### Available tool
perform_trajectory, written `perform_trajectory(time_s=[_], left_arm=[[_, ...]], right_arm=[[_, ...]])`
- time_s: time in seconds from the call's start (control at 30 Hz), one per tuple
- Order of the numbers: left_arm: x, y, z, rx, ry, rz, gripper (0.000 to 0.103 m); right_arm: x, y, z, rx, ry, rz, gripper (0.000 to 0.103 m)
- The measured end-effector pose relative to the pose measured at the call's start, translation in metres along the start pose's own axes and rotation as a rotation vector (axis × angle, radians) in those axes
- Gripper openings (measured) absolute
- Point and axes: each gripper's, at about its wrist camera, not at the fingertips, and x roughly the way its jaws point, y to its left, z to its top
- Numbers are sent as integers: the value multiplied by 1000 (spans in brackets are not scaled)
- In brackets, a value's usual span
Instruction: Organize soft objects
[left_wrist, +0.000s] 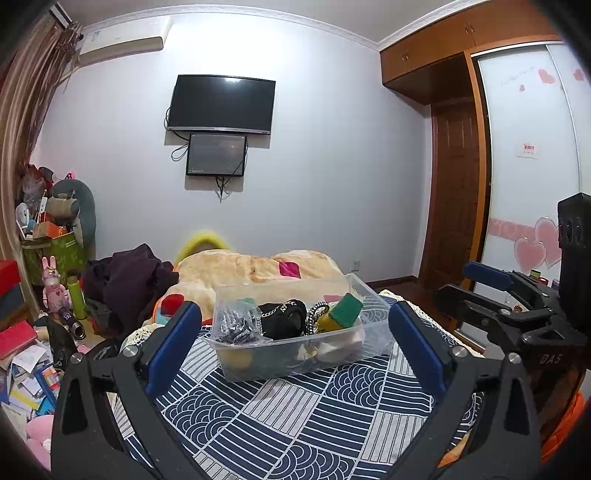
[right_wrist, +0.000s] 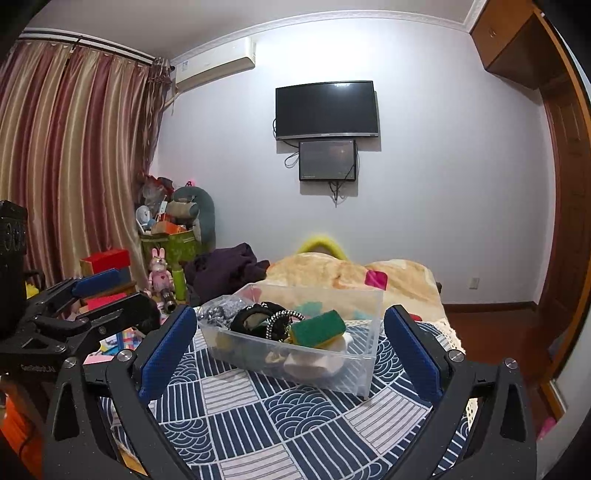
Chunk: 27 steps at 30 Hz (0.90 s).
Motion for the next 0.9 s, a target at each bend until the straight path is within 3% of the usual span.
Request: perform_trajectory(time_s=[0.9], left_arm=[[0,4,1,-8,10,-14,103]], right_arm=[[-4,1,4,9,0,5,102]])
